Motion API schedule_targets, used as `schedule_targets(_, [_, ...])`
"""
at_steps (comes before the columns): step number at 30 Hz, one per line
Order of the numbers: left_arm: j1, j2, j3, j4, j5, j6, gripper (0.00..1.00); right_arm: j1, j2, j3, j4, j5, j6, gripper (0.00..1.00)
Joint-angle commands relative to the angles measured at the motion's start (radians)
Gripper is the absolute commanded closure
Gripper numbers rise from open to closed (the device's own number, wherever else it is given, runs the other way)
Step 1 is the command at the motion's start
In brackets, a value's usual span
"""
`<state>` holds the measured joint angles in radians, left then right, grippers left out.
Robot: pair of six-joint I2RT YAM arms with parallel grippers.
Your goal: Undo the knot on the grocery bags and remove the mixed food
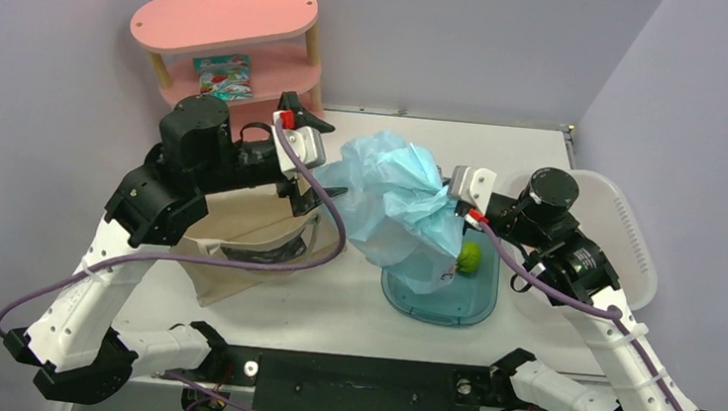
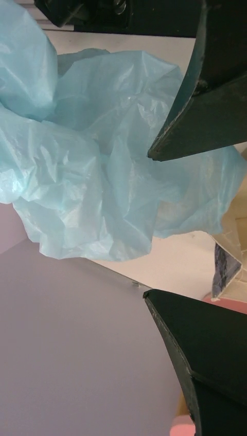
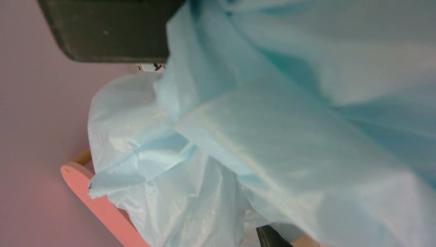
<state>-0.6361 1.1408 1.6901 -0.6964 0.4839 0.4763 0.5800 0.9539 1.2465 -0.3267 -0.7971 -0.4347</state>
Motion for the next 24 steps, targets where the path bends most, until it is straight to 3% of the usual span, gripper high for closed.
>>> schedule_targets(1, [-0.057,-0.007,-0.038,0.019,-0.002,0.032,0.03,0.061,-0.001,0.058,-0.068,-0.023,-0.119,1.0])
schedule_targets(7, [-0.162,0.028,-0.04,-0.038,0.035,0.088,0.03,0.131,0.006,0.076,-0.067,-0.014,-0.176,1.0])
schedule_targets(11, [-0.211,0.036,-0.069,0.063,0.087,0.055,0.06,0.162,0.028,0.08,0.001,-0.016,-0.127,1.0])
schedule_targets(19, [-0.279,0.018,-0.125,0.336,-0.037,-0.081,0.03,0.235,0.07,0.027,0.318,-0.016,0.185,1.0])
schedule_targets(24, [-0.287,0.039,-0.116,0.364,-0.025,-0.194,0.03,0.324,0.094,0.001,0.575,0.067,0.261,1.0])
